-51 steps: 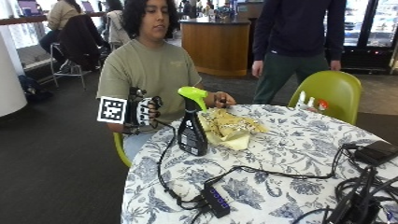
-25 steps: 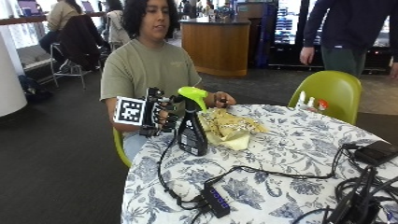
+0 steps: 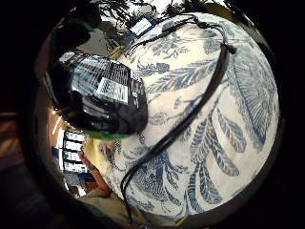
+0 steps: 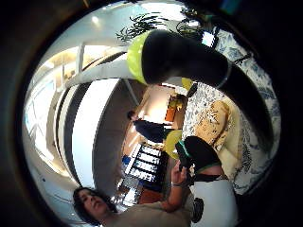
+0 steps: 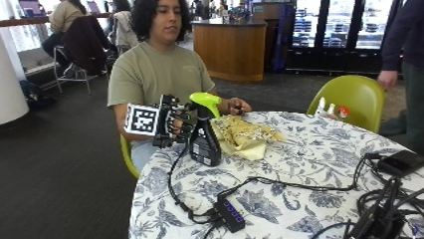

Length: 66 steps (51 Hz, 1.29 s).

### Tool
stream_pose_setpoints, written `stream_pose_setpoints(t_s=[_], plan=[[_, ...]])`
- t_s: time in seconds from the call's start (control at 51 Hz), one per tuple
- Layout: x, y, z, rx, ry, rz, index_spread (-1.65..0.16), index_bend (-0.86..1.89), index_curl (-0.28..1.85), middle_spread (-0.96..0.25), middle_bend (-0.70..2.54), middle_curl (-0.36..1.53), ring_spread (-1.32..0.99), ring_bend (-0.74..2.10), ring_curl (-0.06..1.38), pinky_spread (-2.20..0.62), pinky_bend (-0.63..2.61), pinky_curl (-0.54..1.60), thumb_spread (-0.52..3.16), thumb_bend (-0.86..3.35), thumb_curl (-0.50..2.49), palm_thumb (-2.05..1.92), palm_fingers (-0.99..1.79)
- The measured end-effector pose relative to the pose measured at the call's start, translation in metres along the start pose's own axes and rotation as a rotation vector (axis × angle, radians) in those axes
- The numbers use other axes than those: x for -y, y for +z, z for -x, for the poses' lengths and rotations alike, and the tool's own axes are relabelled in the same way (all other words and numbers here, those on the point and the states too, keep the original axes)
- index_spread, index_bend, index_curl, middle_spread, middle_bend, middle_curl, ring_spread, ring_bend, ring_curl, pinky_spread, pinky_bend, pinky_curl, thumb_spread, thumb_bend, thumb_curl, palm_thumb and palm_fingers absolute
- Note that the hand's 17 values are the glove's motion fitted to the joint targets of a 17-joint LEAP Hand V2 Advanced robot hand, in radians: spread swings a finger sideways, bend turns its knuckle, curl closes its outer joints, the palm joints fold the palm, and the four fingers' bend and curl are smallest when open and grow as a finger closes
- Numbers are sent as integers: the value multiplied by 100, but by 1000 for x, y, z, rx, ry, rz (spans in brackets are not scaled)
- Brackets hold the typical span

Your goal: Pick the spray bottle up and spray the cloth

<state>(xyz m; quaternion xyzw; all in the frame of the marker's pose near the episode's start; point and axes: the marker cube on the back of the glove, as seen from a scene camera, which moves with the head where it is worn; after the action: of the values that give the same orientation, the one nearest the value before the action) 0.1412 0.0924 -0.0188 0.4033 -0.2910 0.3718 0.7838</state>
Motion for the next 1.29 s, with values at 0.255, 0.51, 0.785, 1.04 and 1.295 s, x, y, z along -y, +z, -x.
stream_pose_setpoints(t_s=[0.255,0.51,0.785,1.04,1.295], plan=[[-7,-8,0,21,-13,-13,-34,11,22,-2,26,39,-6,48,36,15,42,36,92,-3,41,77,45],[47,25,9,187,66,74,-30,11,21,-3,27,39,-7,47,36,13,37,35,91,-2,41,80,46],[104,44,12,131,114,-32,-28,0,18,-15,44,44,-17,73,41,-9,36,34,81,1,48,97,117],[122,21,32,126,100,-11,-25,31,27,-14,55,50,-17,65,44,-20,42,39,66,-4,55,94,137],[114,14,138,-50,19,461,-24,42,40,-13,63,53,-17,66,44,-25,37,38,50,-2,65,97,139]])
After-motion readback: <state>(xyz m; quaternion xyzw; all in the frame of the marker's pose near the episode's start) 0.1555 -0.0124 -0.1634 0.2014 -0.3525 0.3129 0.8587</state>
